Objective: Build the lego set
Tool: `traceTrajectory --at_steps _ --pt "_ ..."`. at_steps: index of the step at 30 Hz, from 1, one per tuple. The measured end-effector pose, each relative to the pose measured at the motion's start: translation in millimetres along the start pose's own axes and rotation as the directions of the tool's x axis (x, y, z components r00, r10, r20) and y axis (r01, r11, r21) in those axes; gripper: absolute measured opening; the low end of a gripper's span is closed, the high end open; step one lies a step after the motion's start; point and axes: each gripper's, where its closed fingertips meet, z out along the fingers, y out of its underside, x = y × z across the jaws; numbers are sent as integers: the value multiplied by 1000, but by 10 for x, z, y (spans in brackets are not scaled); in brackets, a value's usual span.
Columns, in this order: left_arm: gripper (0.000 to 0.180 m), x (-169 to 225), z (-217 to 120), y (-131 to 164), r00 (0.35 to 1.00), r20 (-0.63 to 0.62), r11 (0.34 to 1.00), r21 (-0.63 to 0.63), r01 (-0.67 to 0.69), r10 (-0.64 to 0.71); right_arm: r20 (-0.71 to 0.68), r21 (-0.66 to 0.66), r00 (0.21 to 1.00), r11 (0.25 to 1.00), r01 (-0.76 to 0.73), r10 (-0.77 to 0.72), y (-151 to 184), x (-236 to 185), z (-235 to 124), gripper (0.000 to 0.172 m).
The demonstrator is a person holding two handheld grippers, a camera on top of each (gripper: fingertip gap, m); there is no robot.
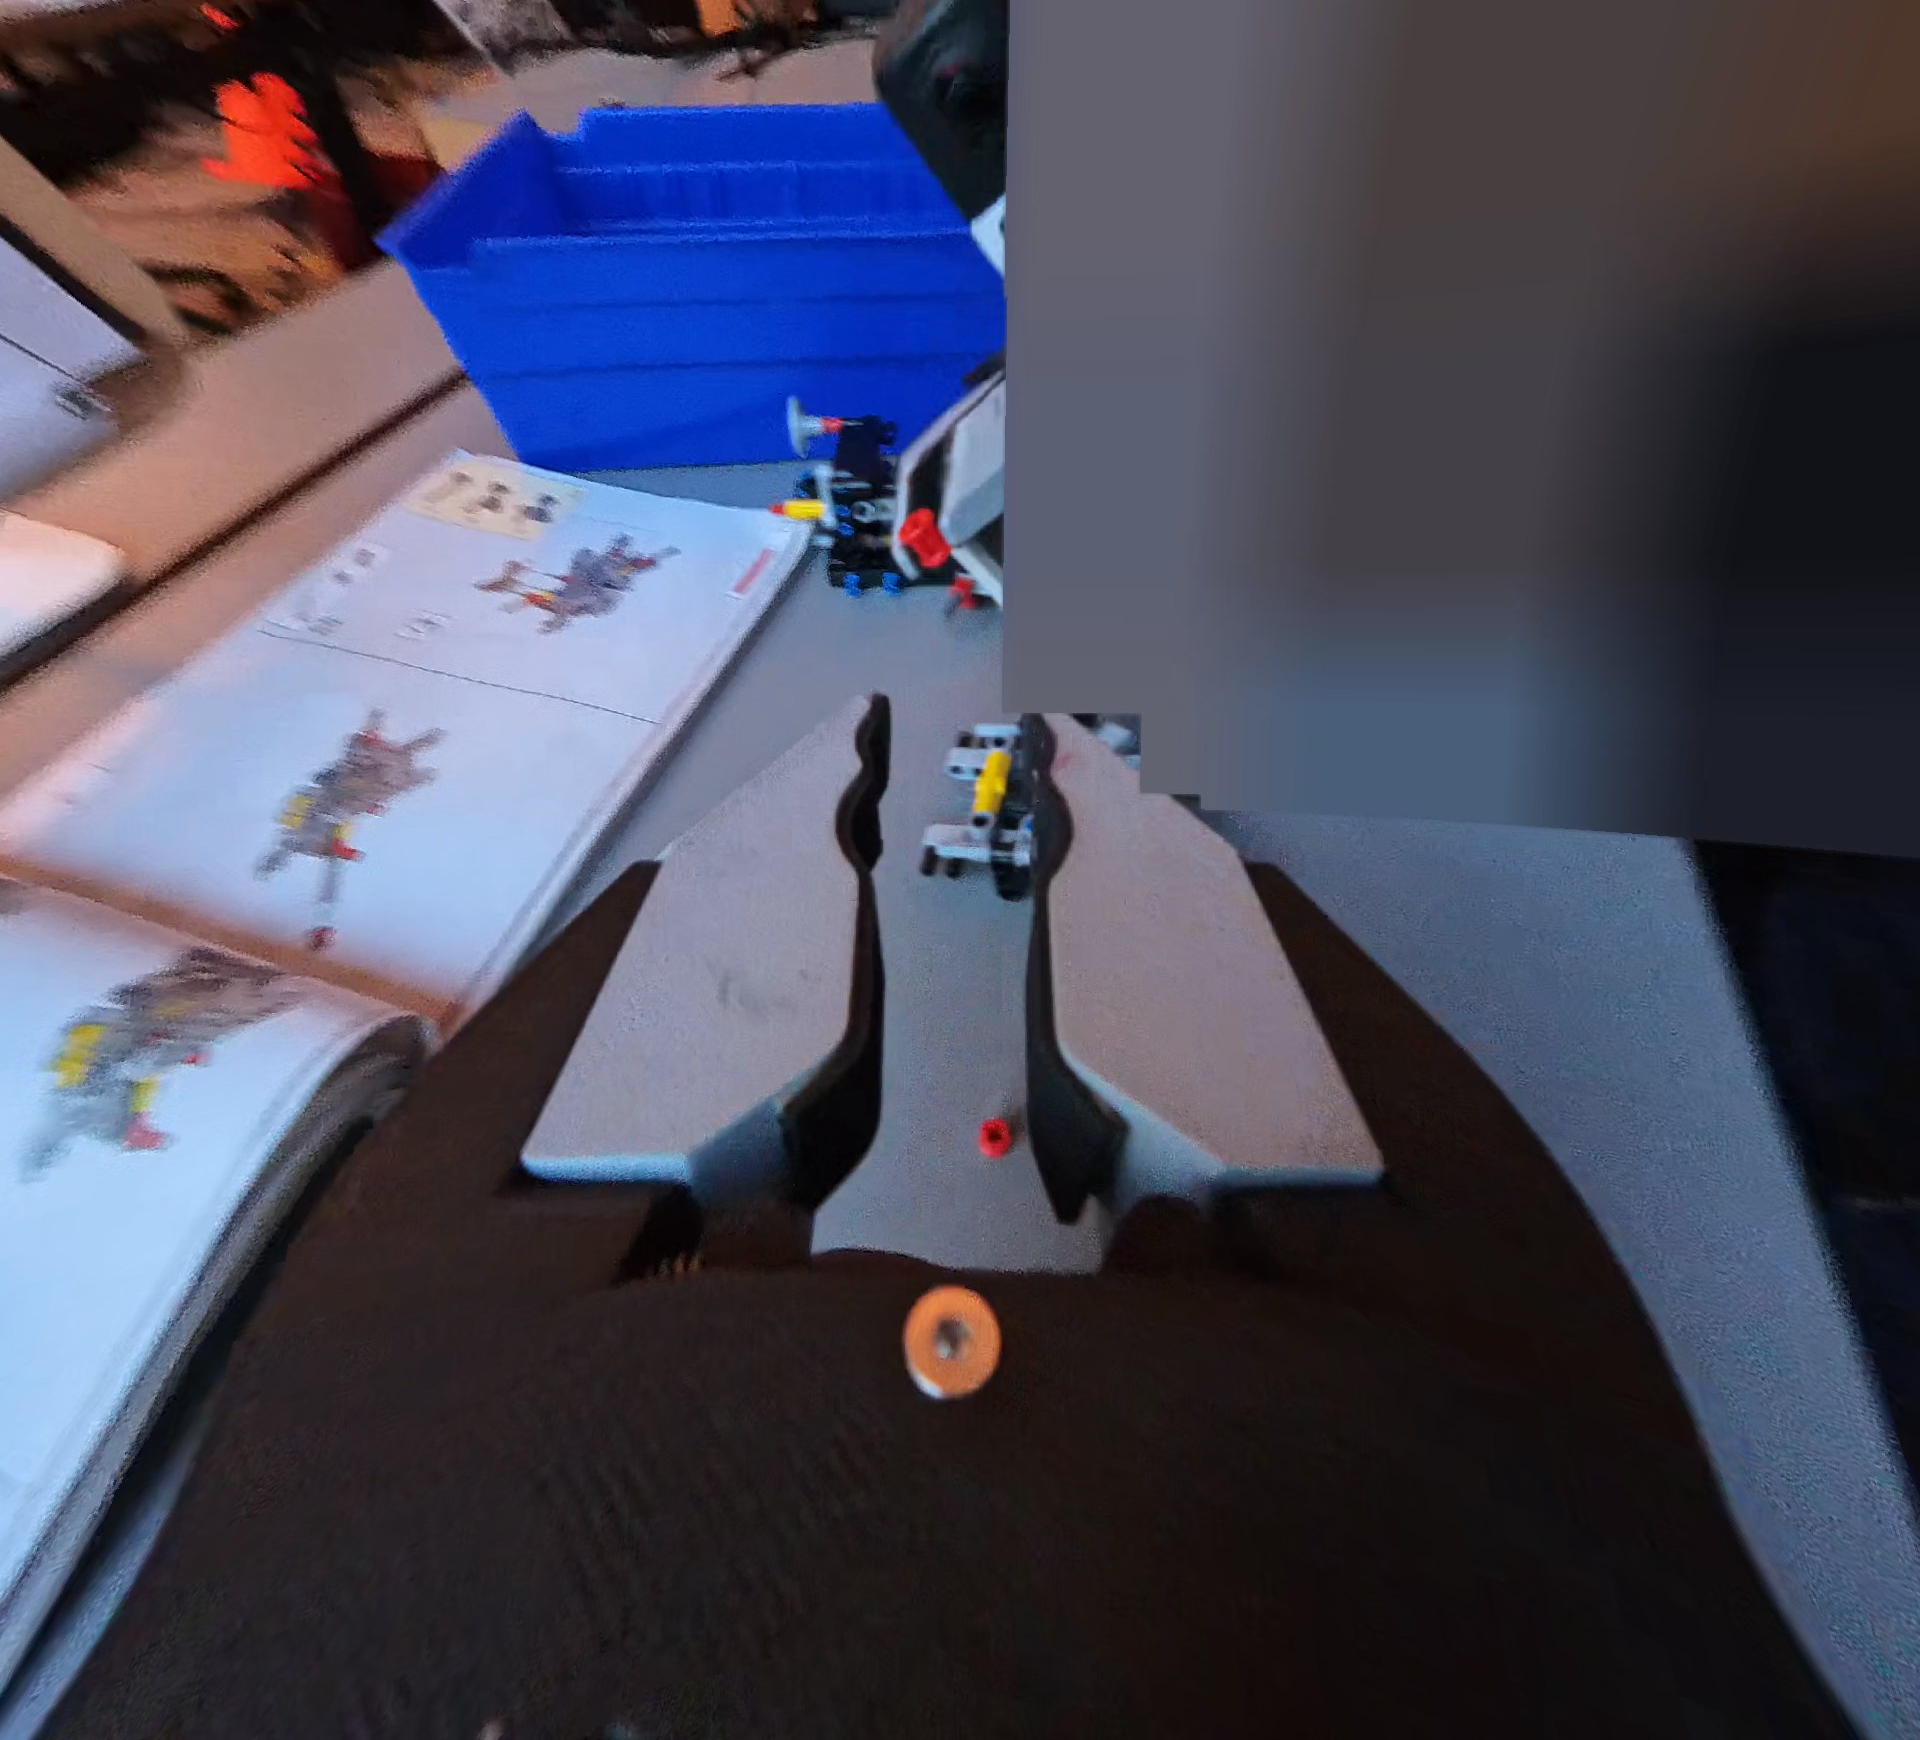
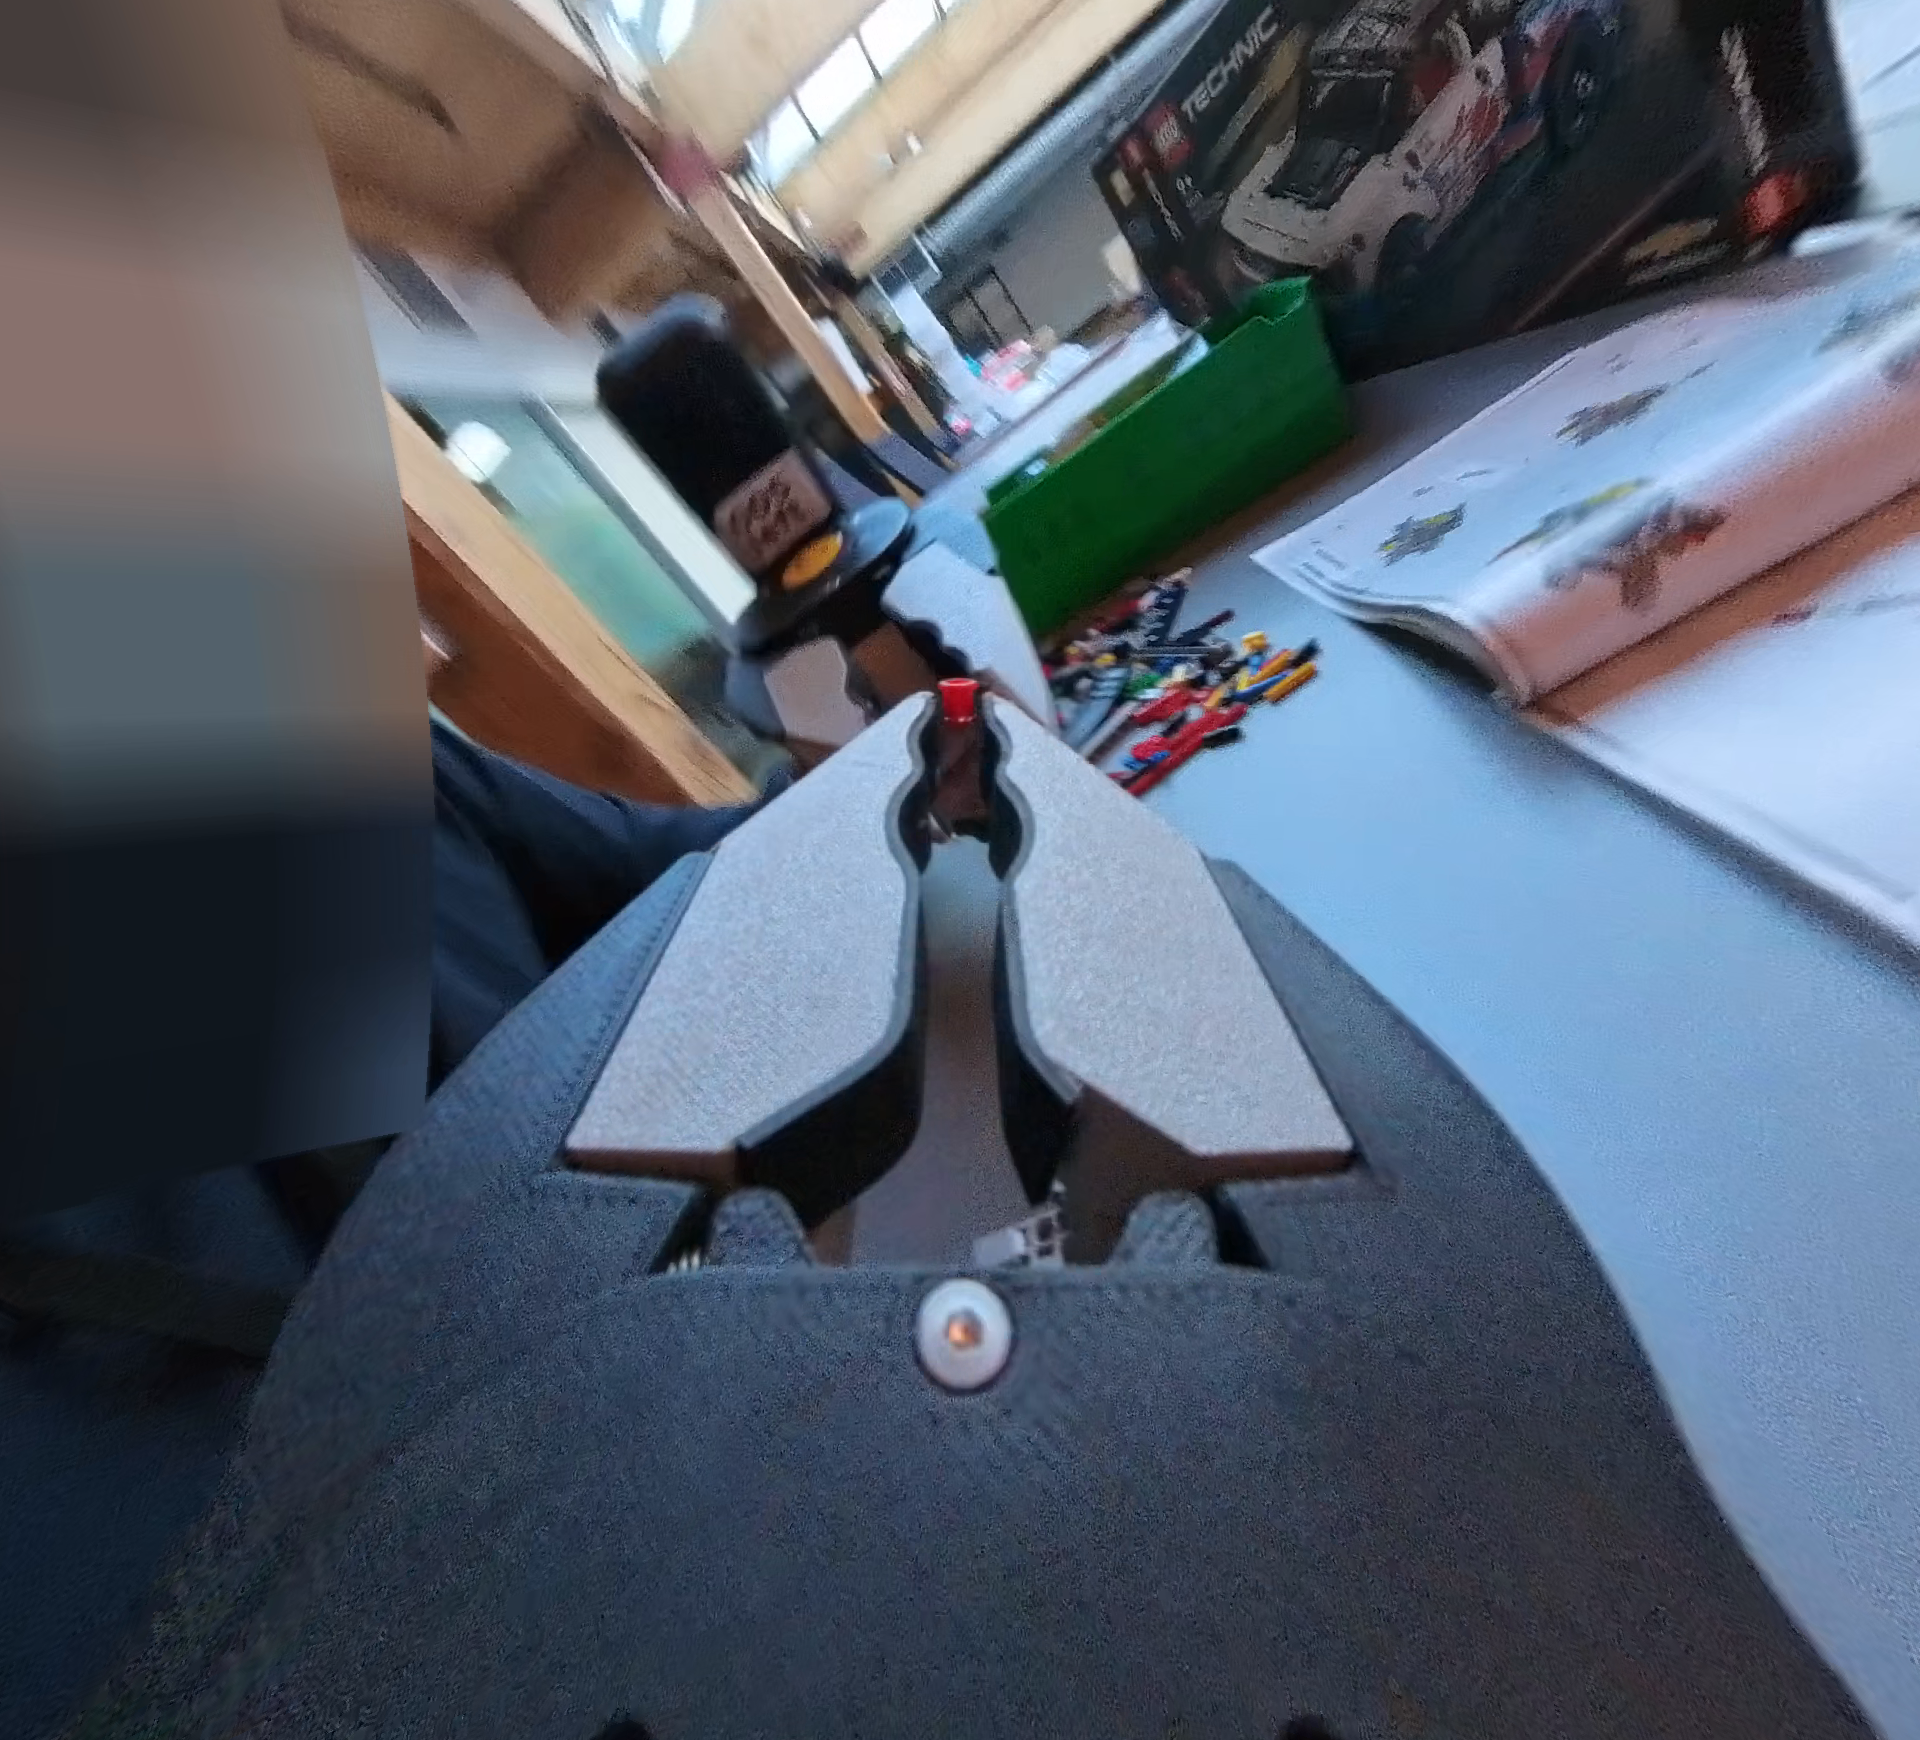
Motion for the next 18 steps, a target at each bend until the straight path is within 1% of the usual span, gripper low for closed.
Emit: traceTrajectory --at_steps 2,5,7,11,14,16,18 --pt "17 -30 -18 -61 987 106 992 13 -126 124 42 36 991 991 -126 124 -30 49 -34 2" --pt "16 -80 -46 -106 931 237 960 -27 -279 277 80 25 983 985 -170 168 -20 2 0 2" --pt "14 -39 -54 -152 904 266 940 -24 -340 334 91 12 981 984 -175 173 -4 -51 38 2" --pt "13 6 -66 -188 877 284 917 -26 -397 388 110 3 971 976 -216 215 32 -88 85 2" --pt "11 8 -67 -173 843 302 892 -61 -449 445 117 -11 960 967 -255 254 70 -73 105 2" --pt "7 22 -56 -168 810 318 866 -84 -493 492 122 -20 953 961 -277 277 100 -67 134 3" --pt "7 17 -44 -155 777 339 844 -116 -525 530 122 -30 949 957 -289 290 137 -73 148 3"
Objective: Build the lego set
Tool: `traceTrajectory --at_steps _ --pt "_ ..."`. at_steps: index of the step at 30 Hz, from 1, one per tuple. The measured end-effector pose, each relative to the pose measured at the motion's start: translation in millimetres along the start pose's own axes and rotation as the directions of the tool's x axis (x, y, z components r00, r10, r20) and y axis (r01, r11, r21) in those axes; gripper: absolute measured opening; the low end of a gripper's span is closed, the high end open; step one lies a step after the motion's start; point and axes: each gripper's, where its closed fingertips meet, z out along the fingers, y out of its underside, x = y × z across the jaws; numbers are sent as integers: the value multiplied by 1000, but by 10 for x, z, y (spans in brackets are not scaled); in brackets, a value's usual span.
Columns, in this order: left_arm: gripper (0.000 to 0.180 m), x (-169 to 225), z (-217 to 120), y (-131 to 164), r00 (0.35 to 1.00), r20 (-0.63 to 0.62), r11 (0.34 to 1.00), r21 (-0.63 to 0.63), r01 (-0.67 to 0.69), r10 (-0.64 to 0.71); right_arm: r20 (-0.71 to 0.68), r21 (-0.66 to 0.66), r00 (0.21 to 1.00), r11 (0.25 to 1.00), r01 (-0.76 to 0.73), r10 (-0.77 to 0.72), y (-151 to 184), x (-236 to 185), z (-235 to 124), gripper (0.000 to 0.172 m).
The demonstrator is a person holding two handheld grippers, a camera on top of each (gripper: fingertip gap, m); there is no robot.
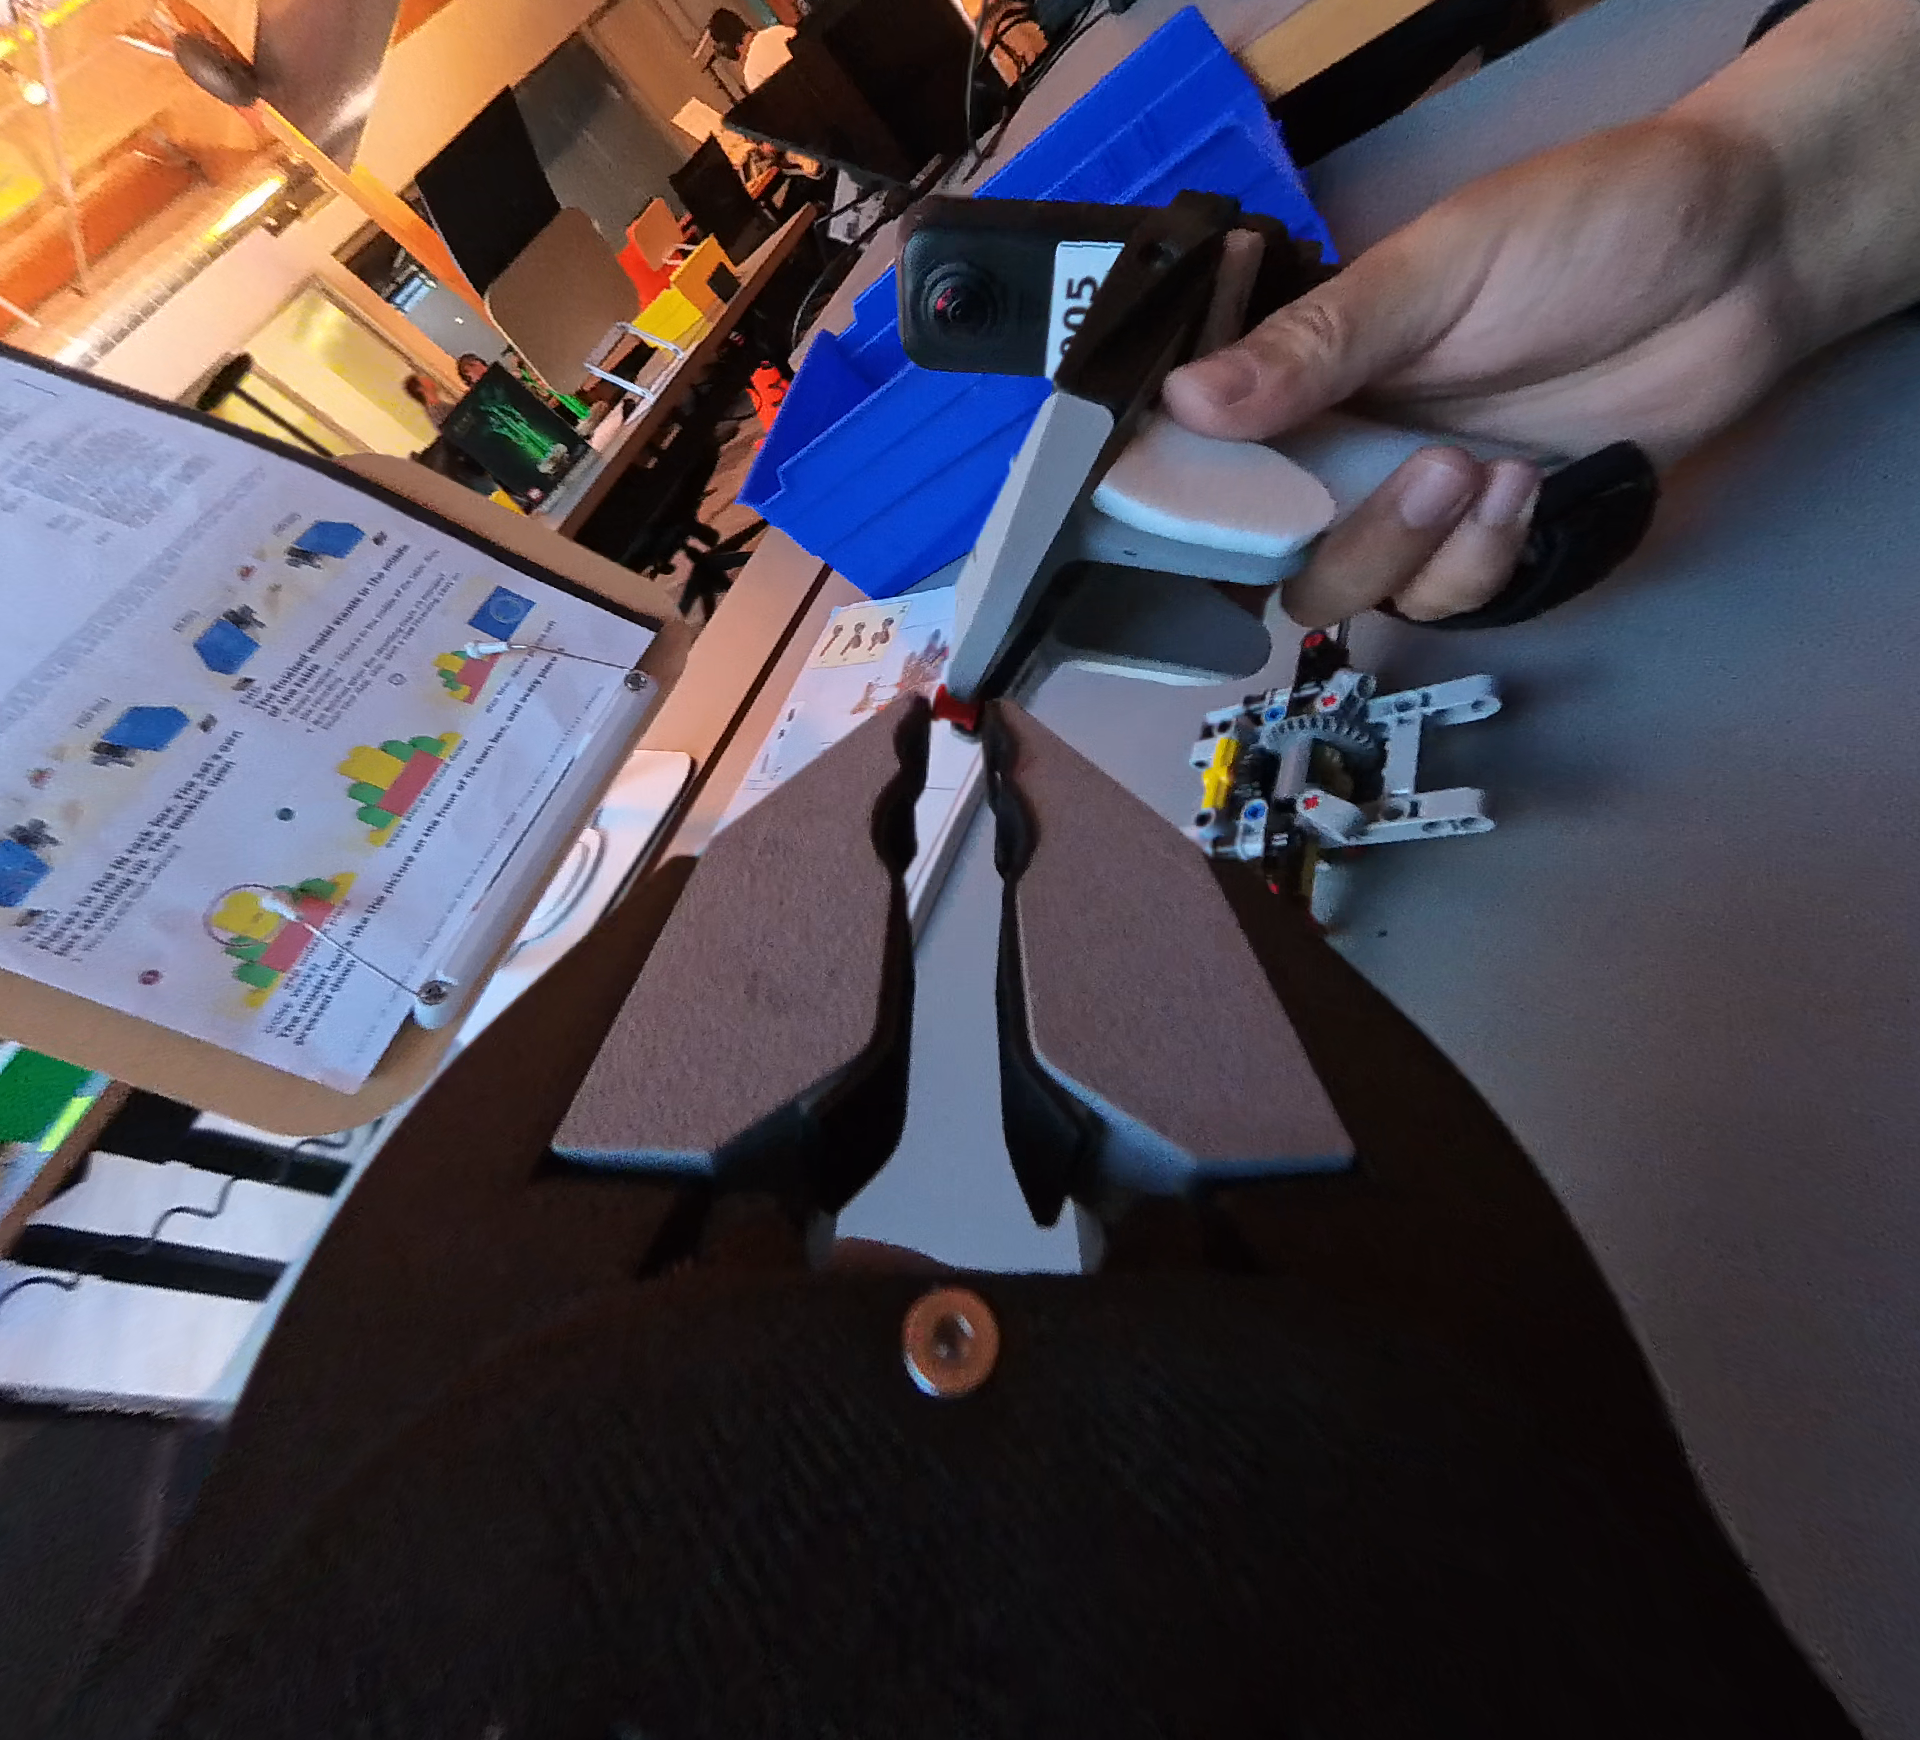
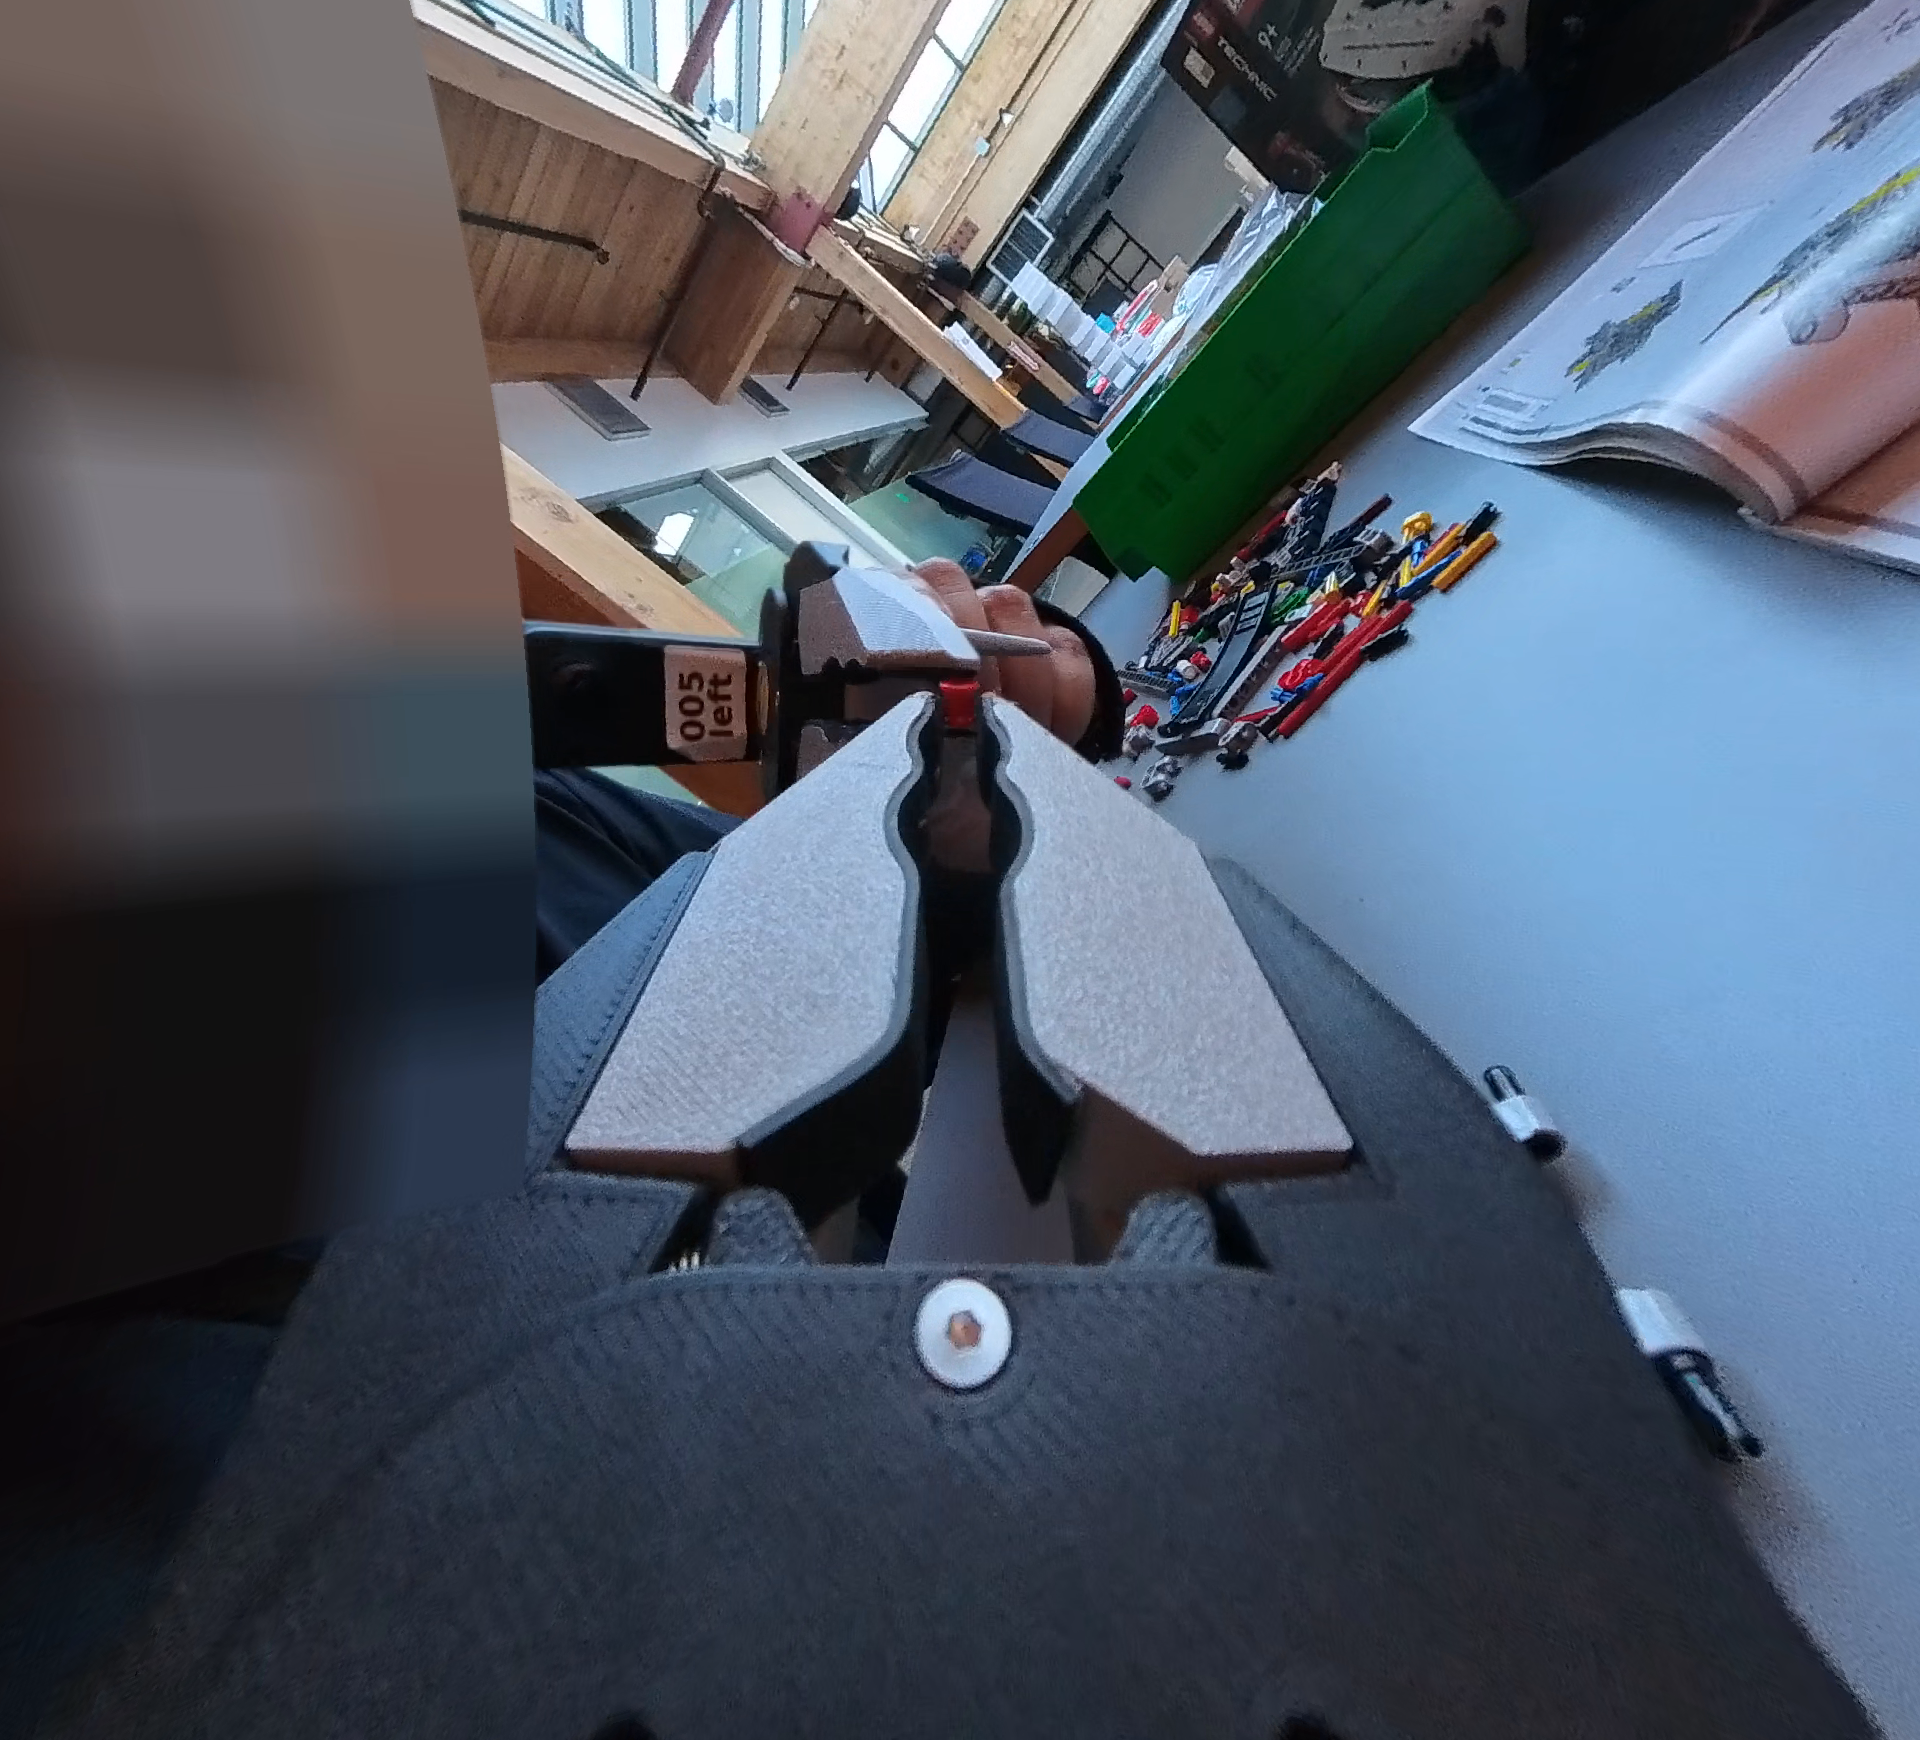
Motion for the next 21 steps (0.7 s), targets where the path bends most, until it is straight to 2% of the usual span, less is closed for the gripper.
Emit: traceTrajectory --at_steps 5,10,15,21 --pt "6 30 -5 29 999 -12 999 -19 -37 37 -1 -14 1000 1000 -18 18 36 30 -14 3" --pt "5 102 -56 52 993 -88 996 -6 -85 84 -6 -72 1000 997 7 -8 103 59 3 3" --pt "5 225 -95 56 978 -204 999 9 -48 49 17 -121 1000 993 16 -14 155 21 -6 5" --pt "5 263 -131 64 967 -249 999 16 -48 50 23 -177 1000 984 11 -6 238 4 6 3"
